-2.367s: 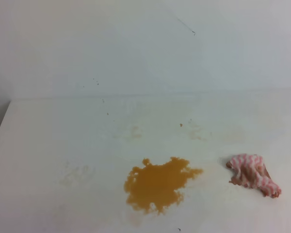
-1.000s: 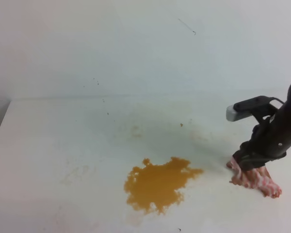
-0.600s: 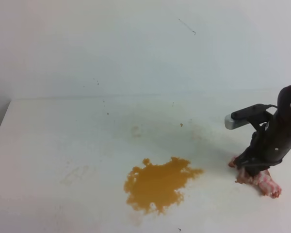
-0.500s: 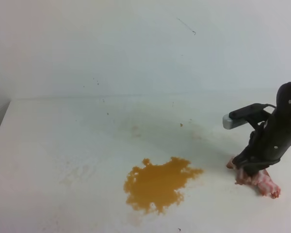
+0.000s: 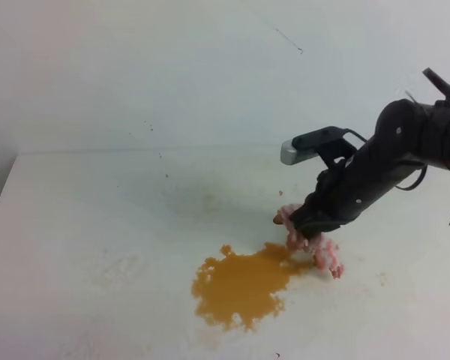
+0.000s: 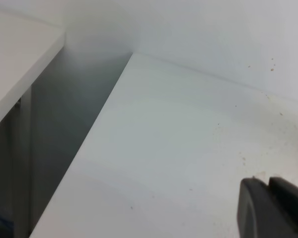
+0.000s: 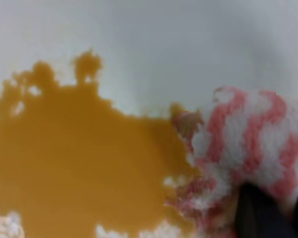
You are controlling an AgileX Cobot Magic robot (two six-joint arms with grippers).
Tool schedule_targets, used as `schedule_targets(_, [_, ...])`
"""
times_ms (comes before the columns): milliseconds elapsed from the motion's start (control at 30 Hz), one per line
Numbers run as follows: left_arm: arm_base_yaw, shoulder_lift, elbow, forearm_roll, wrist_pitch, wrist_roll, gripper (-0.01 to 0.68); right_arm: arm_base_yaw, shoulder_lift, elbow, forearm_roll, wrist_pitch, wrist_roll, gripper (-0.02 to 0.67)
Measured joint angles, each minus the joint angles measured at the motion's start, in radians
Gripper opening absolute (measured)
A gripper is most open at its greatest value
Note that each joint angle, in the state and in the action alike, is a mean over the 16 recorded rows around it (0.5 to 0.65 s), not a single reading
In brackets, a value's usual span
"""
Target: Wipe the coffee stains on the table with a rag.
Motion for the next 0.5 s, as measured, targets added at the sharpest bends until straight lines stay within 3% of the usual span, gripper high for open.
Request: schedule_targets(500, [0.0,0.0,0.0,0.0,0.011,0.0,-0.003,0.097,0.14,-0.091,0.035,-0.056,-0.013,0.042])
